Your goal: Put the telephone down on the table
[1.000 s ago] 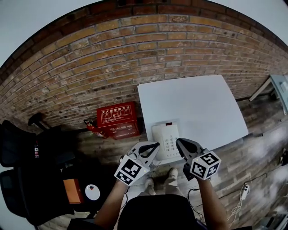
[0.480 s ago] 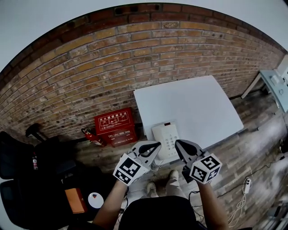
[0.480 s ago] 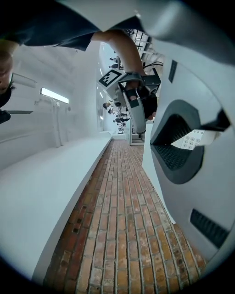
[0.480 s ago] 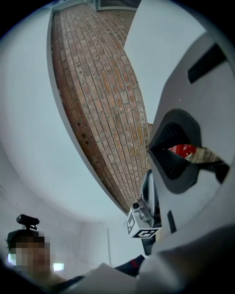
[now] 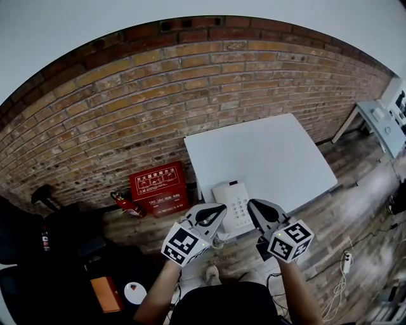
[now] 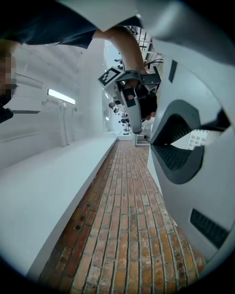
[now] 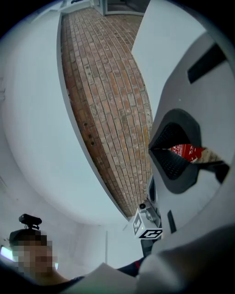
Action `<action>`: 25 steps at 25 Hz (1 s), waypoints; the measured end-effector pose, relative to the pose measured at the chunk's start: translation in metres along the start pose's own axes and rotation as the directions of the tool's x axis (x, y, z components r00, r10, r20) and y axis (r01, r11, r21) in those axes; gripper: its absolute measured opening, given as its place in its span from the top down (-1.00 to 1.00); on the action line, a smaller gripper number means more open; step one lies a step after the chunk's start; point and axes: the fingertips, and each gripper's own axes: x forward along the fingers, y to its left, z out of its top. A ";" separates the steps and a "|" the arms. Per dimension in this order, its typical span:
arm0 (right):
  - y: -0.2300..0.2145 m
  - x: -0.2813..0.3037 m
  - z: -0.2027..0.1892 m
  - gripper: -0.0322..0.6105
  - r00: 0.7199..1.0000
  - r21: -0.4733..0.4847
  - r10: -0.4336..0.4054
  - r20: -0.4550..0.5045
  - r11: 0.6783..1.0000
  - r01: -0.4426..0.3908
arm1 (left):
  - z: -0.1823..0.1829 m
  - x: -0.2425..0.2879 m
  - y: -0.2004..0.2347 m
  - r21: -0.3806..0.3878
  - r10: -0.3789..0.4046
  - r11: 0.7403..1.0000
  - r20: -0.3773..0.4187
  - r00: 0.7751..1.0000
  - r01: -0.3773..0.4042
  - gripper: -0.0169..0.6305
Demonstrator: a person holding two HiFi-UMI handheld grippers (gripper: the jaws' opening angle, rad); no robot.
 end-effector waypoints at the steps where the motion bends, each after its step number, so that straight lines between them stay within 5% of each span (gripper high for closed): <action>1: 0.001 0.001 0.002 0.85 1.000 -0.002 0.001 -0.002 1.000 -0.001 | 0.002 0.000 0.002 -0.009 -0.004 1.000 0.007 1.000 0.004 0.92; 25: -0.010 -0.043 0.017 0.85 0.998 -0.003 0.055 0.023 0.998 -0.055 | 0.019 0.022 -0.043 0.001 0.029 1.000 -0.006 1.000 -0.029 0.92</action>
